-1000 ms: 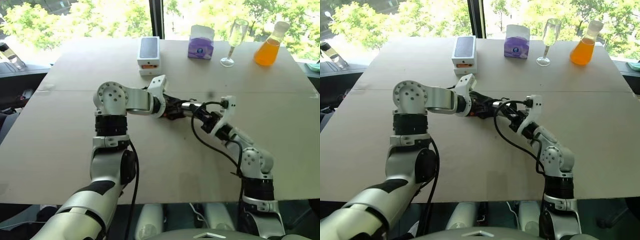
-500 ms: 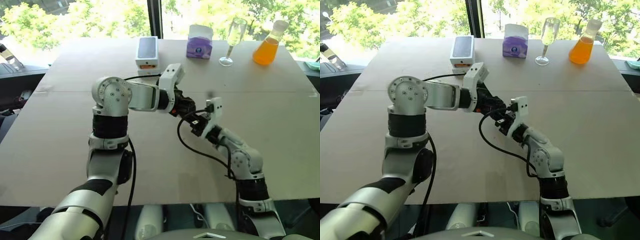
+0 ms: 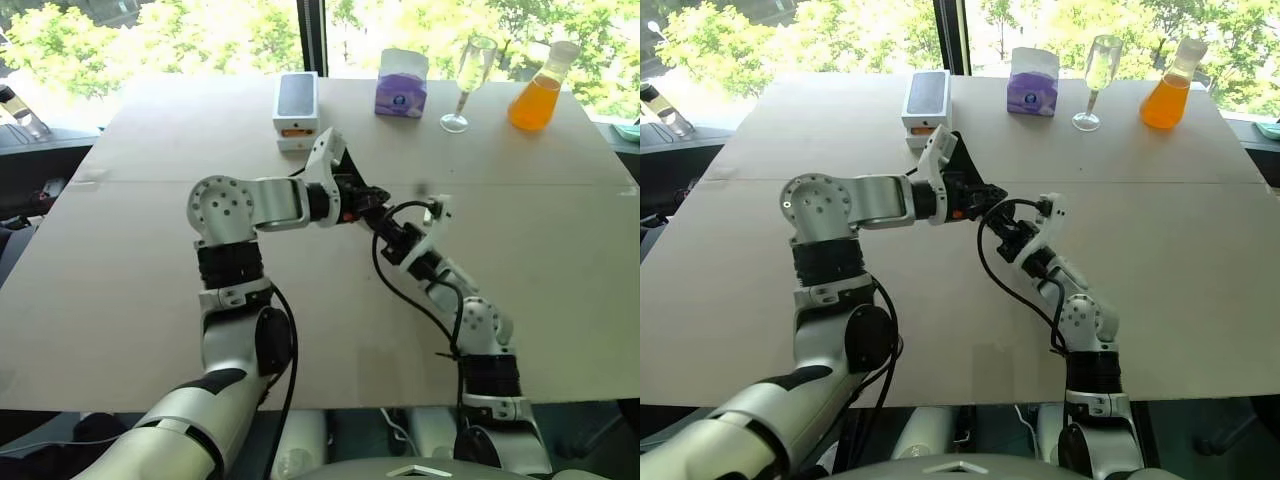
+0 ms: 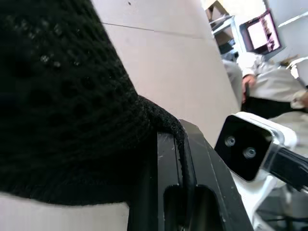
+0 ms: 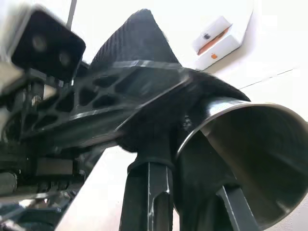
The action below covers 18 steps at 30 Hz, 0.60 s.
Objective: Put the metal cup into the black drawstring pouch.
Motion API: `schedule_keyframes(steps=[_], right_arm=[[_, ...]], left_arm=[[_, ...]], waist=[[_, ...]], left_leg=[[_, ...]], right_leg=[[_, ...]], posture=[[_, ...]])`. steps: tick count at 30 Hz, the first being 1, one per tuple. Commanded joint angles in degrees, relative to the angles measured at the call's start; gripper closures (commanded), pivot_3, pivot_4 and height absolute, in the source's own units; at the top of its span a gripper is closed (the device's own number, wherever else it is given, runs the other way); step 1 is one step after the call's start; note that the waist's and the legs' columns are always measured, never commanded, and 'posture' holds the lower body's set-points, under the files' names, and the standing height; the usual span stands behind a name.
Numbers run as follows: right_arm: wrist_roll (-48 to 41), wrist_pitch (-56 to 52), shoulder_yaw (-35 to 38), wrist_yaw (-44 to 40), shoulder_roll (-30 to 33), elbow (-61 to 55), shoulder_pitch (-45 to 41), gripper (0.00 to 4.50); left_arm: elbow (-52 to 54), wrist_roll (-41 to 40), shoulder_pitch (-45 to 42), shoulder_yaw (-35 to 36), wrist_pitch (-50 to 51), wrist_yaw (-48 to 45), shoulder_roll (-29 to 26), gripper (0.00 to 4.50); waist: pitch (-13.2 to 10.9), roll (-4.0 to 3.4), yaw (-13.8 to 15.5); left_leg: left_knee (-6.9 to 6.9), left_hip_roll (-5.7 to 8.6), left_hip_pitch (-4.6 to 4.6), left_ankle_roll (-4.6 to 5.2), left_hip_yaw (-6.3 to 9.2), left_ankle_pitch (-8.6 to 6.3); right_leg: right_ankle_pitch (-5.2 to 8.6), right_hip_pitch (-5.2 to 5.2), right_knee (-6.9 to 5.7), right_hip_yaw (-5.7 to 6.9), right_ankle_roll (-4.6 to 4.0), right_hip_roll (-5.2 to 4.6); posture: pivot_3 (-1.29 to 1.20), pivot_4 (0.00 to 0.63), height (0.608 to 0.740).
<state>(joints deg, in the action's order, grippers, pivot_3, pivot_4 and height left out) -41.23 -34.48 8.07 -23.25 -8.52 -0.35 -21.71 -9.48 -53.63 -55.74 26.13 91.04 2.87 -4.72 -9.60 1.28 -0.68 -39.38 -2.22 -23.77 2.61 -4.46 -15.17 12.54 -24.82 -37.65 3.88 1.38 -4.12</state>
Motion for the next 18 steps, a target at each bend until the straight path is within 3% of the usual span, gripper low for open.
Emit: schedule_keyframes(steps=[1, 11, 13, 18], right_arm=[[-3.95, 1.52, 2.45, 1.37, -1.84, -1.78, -0.89, 4.49], [-8.17, 2.17, 3.83, 3.98, -2.09, -0.67, -0.86, 4.49], [-9.19, 2.46, 3.97, 4.34, -2.15, -0.43, -1.12, 4.49], [-12.31, 2.45, 4.57, 4.99, -1.60, -0.16, -1.60, 4.49]], left_arm=[[-1.23, -3.96, 0.63, 3.10, 1.46, 3.86, 0.85, 4.50], [-4.81, -16.47, -0.72, 18.17, 1.45, 19.94, 5.61, 4.50], [-4.40, -22.16, 0.14, 21.02, 0.13, 22.75, 7.05, 4.50], [-0.57, -29.78, 5.44, 18.73, -0.86, 27.84, 5.80, 4.50]], waist=[[0.00, 0.00, 0.00], [0.00, 0.00, 0.00], [0.00, 0.00, 0.04], [0.00, 0.01, -0.07]], left_leg=[[0.00, 0.00, 0.00, 0.00, 0.00, 0.00], [0.00, -0.01, -0.01, 0.00, 0.03, 0.00], [0.00, 0.00, -0.02, 0.00, 0.03, 0.00], [0.00, -0.01, -0.01, 0.00, 0.04, 0.00]], right_leg=[[0.00, 0.00, 0.00, 0.00, 0.00, 0.00], [0.00, 0.00, -0.01, -0.11, 0.00, -0.02], [0.00, 0.00, 0.00, -0.10, 0.00, -0.02], [0.00, 0.01, -0.01, -0.14, -0.01, -0.03]], posture=[[0.00, 0.150, 0.737], [0.00, 0.150, 0.737], [0.00, 0.150, 0.737], [0.00, 0.150, 0.737]])
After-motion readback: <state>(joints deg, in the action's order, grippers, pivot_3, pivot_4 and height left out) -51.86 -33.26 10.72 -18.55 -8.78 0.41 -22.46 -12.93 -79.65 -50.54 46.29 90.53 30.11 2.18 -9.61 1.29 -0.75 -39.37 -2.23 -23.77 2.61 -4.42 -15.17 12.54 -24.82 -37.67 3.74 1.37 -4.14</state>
